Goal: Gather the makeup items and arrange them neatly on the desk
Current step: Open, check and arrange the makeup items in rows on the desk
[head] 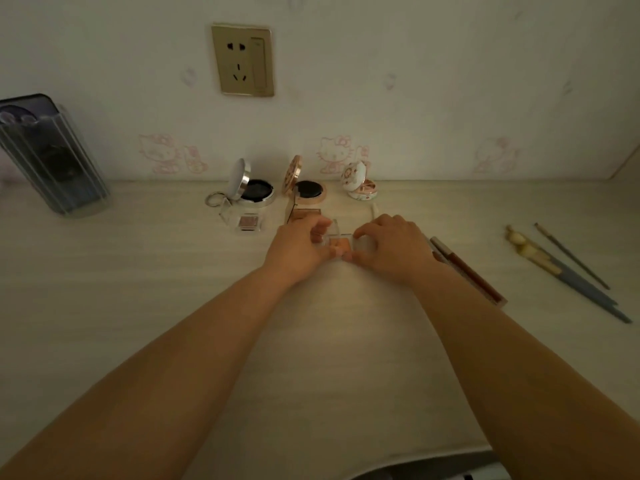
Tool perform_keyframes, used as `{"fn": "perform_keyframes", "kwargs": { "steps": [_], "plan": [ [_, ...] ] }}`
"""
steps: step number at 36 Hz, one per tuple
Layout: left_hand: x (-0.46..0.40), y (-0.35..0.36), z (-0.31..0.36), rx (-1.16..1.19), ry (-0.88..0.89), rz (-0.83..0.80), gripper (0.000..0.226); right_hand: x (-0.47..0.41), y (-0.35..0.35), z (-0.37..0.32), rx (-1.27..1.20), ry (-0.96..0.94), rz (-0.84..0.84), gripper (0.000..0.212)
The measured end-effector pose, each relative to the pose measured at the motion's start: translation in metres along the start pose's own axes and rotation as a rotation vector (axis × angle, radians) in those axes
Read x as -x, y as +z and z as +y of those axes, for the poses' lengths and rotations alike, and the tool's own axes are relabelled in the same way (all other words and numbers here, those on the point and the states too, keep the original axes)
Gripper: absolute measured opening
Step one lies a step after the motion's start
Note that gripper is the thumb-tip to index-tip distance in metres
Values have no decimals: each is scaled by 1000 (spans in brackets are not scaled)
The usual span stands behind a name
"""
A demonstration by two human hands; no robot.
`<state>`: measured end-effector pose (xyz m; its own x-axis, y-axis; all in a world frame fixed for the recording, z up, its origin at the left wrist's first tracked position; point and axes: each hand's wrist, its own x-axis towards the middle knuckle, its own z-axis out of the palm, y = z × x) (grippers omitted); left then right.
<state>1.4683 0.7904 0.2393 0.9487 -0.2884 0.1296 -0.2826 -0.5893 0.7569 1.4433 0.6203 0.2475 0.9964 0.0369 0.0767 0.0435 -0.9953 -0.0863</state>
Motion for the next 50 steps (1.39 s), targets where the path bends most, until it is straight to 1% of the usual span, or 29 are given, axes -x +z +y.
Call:
{"fn": "perform_keyframes", "kwargs": {
  "steps": [5, 9, 12, 16, 21, 27, 35, 42, 50],
  "plan": [
    [-7, 16, 11, 4, 12, 2, 58, 8, -2, 14, -6, 64, 21, 70],
    [-16, 27, 20, -60, 48, -39, 61, 11, -4, 28, 29, 113, 4, 73],
    [-24, 30, 26, -121, 84, -58, 61, 9, -4, 40, 52, 146, 3, 69],
    [-36, 34, 30, -178, 98, -63, 57, 3, -3, 50, 48, 140, 4, 63],
    [-53, 38, 33, -195, 111, -85, 58, -11, -7, 52, 78, 100, -17, 57],
    [-75, 36, 31, -204, 90, -92, 56, -32, -2, 55, 22, 131, -9, 44],
    [-89, 35, 28, -168, 82, -95, 60, -44, 2, 55, -43, 169, 18, 42],
    [-91, 38, 25, -162, 83, -74, 58, -42, 1, 53, -50, 187, 29, 43],
    [-85, 40, 25, -180, 78, -43, 69, -35, -3, 48, -39, 198, -6, 46]
  ]
}}
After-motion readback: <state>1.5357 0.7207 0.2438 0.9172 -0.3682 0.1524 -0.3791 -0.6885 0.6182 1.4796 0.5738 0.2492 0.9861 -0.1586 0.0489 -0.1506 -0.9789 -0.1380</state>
